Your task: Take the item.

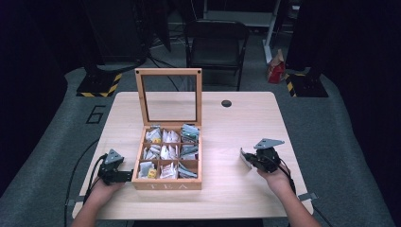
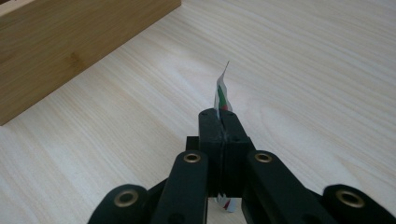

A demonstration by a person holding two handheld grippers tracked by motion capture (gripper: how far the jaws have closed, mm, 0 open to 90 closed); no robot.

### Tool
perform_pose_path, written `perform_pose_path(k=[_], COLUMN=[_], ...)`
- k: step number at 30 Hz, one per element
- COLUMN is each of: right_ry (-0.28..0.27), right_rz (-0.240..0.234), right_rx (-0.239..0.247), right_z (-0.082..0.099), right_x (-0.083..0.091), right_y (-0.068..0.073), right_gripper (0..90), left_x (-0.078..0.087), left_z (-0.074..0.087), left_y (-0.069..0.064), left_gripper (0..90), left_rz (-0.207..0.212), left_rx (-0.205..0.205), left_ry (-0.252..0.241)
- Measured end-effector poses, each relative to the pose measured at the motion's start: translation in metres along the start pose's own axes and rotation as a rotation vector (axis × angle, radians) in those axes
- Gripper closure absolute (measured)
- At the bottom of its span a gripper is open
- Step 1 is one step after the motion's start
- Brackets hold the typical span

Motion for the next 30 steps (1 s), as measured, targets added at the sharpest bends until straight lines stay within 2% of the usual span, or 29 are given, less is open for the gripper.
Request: perform_pose_path(k=[3,7,10,11,13,17,30], right_ry=[-0.002,0.013,0.023,0.03,0.038,0.036,0.071], right_rz=[-0.003,-0.021,-0.027,-0.038,-0.047,-0.05,-0.079], right_rx=[0.004,0.024,0.014,0.028,0.026,0.017,0.044], right_z=[0.001,0.005,0.006,0.007,0.008,0.008,0.013], right_x=[-0.002,-0.007,-0.01,-0.012,-0.015,-0.017,-0.027], right_y=[0.002,0.009,0.012,0.013,0.015,0.016,0.025], right_gripper=[89.5,89.4,89.4,89.3,89.3,89.2,87.9], left_x=[0.0,0.0,0.0,0.0,0.0,0.0,0.0], left_z=[0.0,0.0,0.0,0.0,0.0,0.0,0.0], left_y=[0.0,0.0,0.0,0.0,0.0,0.0,0.0], left_gripper=[16.0,16.0,16.0,16.0,16.0,16.0,16.0], left_rz=[0.0,0.0,0.0,0.0,0.0,0.0,0.0], left_rx=[0.0,0.0,0.0,0.0,0.0,0.0,0.001], left_ry=[0.0,0.0,0.0,0.0,0.0,0.0,0.0])
Point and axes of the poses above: each handheld gripper's, and its own axes: x roughly backward along the jaws, z roughly out of its underside, y roughly to its left, the point moved 1 cm from there along -x, roughly forward along the jaws, and after that the axes turned 4 degrees about -z, right-handed, at the moved point
